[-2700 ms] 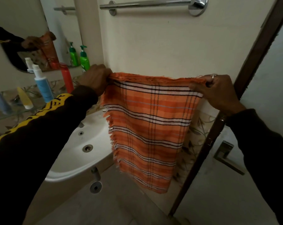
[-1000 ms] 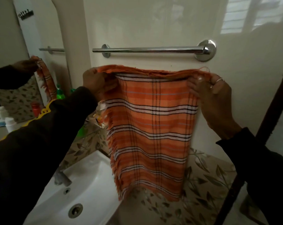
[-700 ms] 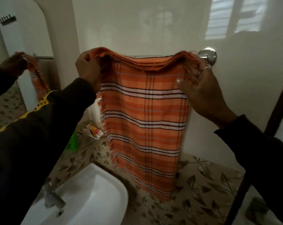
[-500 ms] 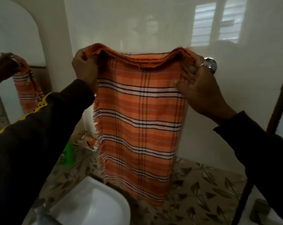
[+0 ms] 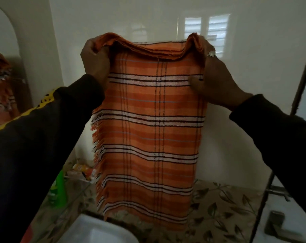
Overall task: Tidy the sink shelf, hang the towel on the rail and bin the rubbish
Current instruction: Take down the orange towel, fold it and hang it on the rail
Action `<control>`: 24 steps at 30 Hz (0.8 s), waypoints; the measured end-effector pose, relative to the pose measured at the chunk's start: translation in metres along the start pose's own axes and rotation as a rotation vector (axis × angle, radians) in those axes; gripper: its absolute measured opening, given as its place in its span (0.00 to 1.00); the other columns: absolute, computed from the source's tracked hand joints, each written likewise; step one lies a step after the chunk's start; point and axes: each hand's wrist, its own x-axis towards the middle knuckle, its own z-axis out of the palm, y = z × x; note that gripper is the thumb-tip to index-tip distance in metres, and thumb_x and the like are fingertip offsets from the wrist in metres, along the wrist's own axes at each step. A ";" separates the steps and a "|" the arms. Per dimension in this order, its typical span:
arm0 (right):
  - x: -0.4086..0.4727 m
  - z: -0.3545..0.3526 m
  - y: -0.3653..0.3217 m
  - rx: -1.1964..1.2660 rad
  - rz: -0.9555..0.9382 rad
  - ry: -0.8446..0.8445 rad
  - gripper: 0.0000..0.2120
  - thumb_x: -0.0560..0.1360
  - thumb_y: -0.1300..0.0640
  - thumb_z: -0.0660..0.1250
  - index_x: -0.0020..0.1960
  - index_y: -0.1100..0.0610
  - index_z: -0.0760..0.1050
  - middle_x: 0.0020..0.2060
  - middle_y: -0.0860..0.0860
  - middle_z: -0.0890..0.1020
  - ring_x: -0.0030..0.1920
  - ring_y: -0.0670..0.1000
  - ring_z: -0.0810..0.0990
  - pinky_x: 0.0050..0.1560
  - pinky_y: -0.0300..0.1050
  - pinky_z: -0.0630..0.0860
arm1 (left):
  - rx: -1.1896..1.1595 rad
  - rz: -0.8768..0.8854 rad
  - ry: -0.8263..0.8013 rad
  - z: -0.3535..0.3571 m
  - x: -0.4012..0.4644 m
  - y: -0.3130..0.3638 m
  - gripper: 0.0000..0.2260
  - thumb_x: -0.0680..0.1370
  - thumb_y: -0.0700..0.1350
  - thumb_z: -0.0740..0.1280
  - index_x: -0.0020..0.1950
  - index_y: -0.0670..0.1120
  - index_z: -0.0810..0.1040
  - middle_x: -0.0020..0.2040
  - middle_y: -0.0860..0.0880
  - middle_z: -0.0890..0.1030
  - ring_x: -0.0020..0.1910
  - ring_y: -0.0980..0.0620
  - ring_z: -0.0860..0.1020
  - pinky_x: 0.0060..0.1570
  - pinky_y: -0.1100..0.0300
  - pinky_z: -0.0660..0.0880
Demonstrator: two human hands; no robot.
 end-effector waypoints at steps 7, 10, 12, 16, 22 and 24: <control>0.027 -0.002 0.022 -0.172 0.002 -0.037 0.45 0.73 0.56 0.74 0.81 0.55 0.51 0.77 0.54 0.65 0.73 0.56 0.69 0.67 0.40 0.64 | 0.155 0.131 -0.130 0.014 0.013 -0.025 0.09 0.75 0.49 0.70 0.54 0.49 0.79 0.47 0.54 0.82 0.47 0.57 0.81 0.50 0.56 0.80; 0.034 0.000 0.028 -0.201 0.032 -0.013 0.41 0.69 0.55 0.78 0.76 0.55 0.61 0.68 0.53 0.73 0.66 0.56 0.74 0.60 0.39 0.65 | 0.383 0.234 -0.250 0.012 0.010 -0.037 0.12 0.78 0.47 0.64 0.60 0.49 0.77 0.55 0.50 0.82 0.54 0.51 0.80 0.57 0.55 0.76; 0.037 -0.001 0.030 -0.226 0.042 -0.021 0.38 0.67 0.54 0.80 0.71 0.55 0.67 0.62 0.51 0.76 0.62 0.55 0.76 0.56 0.39 0.67 | 0.548 0.343 -0.309 0.010 0.008 -0.040 0.13 0.79 0.46 0.62 0.62 0.48 0.77 0.57 0.51 0.81 0.57 0.52 0.78 0.57 0.63 0.72; 0.039 -0.002 0.029 -0.345 0.057 -0.002 0.34 0.64 0.51 0.81 0.66 0.57 0.73 0.58 0.55 0.81 0.58 0.57 0.79 0.52 0.41 0.69 | 0.717 0.468 -0.331 0.003 0.006 -0.042 0.12 0.79 0.44 0.62 0.61 0.46 0.79 0.58 0.48 0.82 0.58 0.48 0.78 0.60 0.59 0.71; 0.042 -0.003 0.028 -0.360 0.149 -0.145 0.26 0.65 0.37 0.78 0.52 0.55 0.80 0.44 0.47 0.77 0.46 0.50 0.77 0.47 0.42 0.69 | 0.938 0.374 -0.398 -0.004 0.009 -0.043 0.11 0.78 0.44 0.64 0.59 0.47 0.78 0.57 0.44 0.81 0.58 0.41 0.77 0.58 0.52 0.72; 0.043 -0.005 0.031 -0.339 0.222 -0.206 0.29 0.66 0.37 0.77 0.56 0.57 0.80 0.48 0.50 0.80 0.49 0.51 0.78 0.47 0.43 0.71 | 0.983 0.264 -0.455 -0.003 0.013 -0.040 0.12 0.77 0.46 0.66 0.60 0.50 0.75 0.57 0.45 0.81 0.58 0.42 0.76 0.55 0.53 0.70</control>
